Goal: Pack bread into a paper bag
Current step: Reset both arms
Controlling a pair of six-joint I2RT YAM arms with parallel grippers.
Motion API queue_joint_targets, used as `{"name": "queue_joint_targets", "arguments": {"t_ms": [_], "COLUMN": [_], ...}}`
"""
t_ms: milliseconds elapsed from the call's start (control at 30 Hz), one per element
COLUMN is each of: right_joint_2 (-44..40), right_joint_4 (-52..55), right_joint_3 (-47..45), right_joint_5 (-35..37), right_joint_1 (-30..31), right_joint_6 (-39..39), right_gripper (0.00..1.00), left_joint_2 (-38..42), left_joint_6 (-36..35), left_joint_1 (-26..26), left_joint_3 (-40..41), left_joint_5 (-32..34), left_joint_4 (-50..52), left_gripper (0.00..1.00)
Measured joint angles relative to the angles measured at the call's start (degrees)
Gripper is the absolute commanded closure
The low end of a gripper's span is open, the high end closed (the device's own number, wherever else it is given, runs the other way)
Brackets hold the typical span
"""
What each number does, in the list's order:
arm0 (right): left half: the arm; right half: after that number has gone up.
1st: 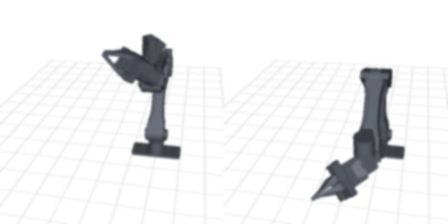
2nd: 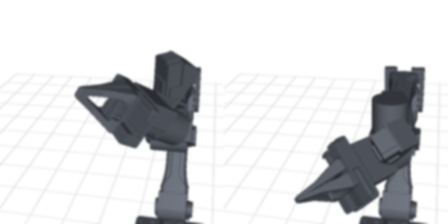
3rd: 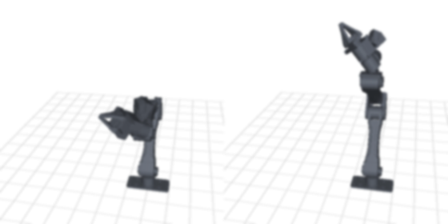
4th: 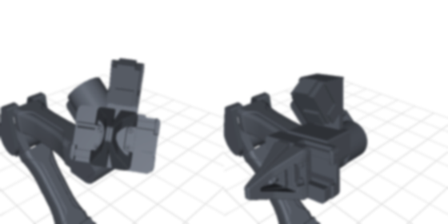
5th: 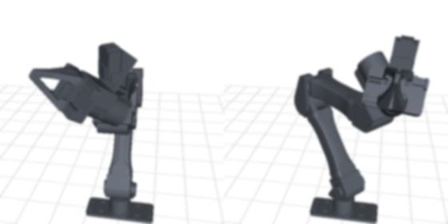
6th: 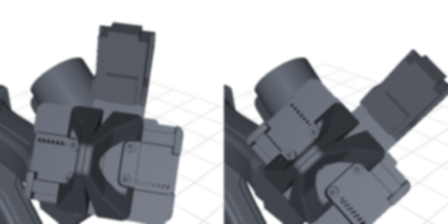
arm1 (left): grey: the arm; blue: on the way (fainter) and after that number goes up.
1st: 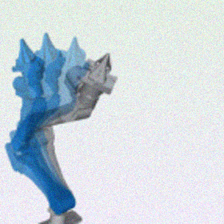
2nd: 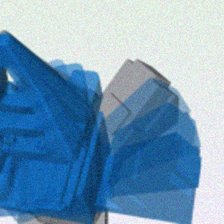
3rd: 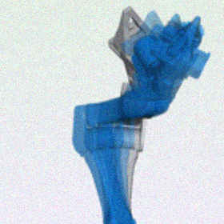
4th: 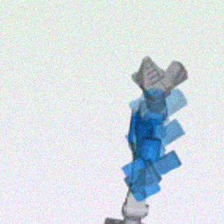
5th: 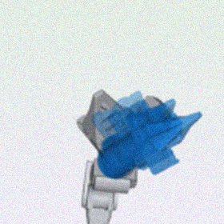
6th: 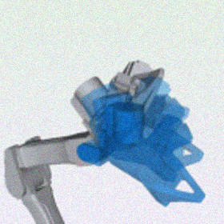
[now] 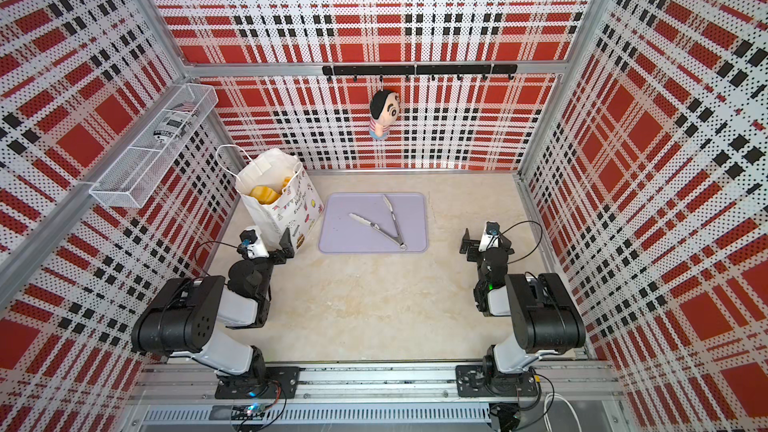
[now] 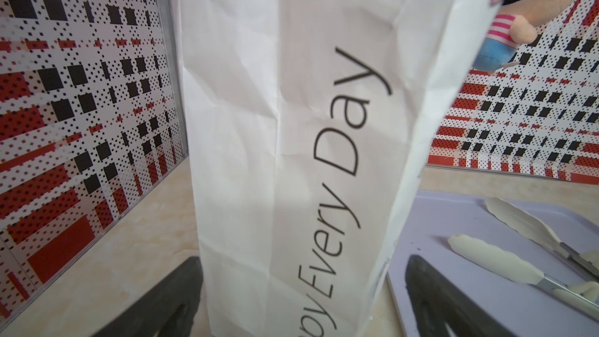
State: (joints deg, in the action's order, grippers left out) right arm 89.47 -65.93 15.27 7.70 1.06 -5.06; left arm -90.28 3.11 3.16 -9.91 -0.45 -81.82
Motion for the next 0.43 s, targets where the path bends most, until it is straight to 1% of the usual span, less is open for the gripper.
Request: {"name": "queue_joint_targets", "arguments": {"t_ms": [433], "right_joint_2": [0.0], "right_joint_4": [0.1], "right_joint_3": [0.7], "right_joint_5": [-0.2], "right_joint_1": [0.5], "right_joint_6": [1.1], "right_gripper": [0.0], "left_joint_2": [0.0], "left_joint_6": [-0.2], "left_joint_1": [-0.7], "left_joint_3": [-0.6], "left_joint_5": [1.8], "left_joint_4": [0.3], "left_gripper": [0.02]}}
